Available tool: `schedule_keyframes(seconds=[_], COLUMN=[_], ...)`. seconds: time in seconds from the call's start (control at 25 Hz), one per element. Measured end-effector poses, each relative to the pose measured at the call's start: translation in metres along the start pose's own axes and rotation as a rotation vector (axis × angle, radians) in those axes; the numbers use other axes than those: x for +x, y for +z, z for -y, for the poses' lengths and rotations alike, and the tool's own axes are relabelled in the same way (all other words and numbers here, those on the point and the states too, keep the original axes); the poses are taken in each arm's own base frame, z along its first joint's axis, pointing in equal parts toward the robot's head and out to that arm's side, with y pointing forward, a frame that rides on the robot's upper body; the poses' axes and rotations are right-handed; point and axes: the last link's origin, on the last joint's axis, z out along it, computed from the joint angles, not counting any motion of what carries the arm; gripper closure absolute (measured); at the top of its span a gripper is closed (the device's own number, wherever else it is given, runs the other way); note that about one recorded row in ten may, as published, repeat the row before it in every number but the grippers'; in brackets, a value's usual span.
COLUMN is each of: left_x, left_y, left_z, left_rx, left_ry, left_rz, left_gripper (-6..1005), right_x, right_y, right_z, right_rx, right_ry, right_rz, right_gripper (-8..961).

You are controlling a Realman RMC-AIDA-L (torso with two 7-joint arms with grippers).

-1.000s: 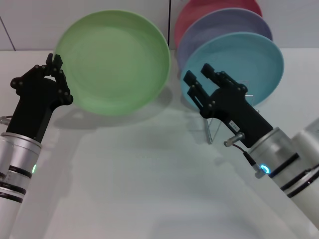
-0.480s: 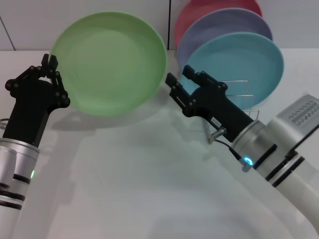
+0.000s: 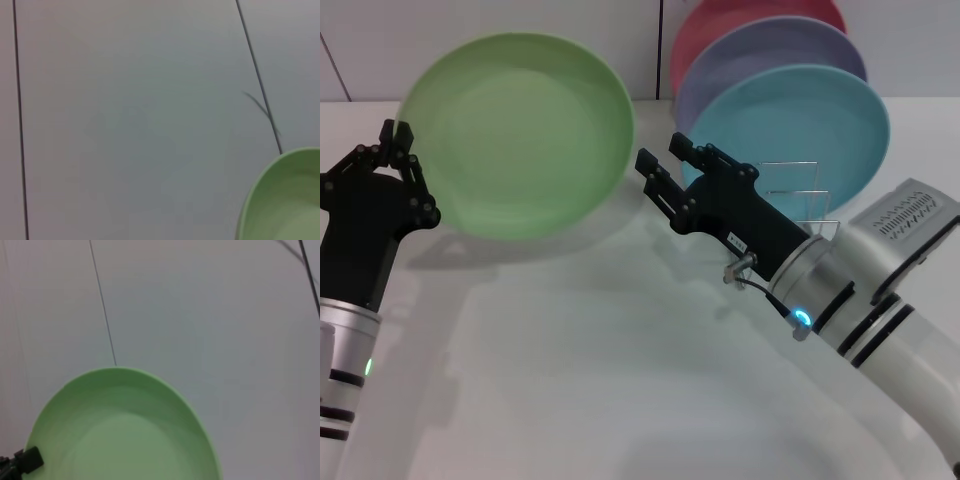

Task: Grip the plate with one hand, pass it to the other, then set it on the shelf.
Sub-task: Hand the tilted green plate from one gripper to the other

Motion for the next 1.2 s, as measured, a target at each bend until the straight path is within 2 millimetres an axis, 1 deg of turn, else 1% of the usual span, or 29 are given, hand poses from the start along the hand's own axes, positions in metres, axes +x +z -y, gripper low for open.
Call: schedule_keyframes(seconds=[0.32, 1.08, 1.2], left_x=[-0.0005, -0.0011, -0.0014], left_y=[-0.0041, -0.0056, -0.0057], left_z=[-0.0049, -0.0079, -0.0082], left_rx=[-0.025, -0.040, -0.042], left_ry=[0.000, 0.000, 0.000], left_rz=[0.003, 0.006, 0.008], left_gripper=[893, 881, 879], right_x=[0.0008, 0.0020, 0.0013], right_y=[0.0061, 0.0078, 0.0083], right_z=[-0.0038, -0.0019, -0.0010], right_rx=[-0.012, 0.002, 0.008], right_ry=[0.002, 0.006, 0.009], right_rz=[-0.020, -0.034, -0.030], right_gripper=[528, 545, 638])
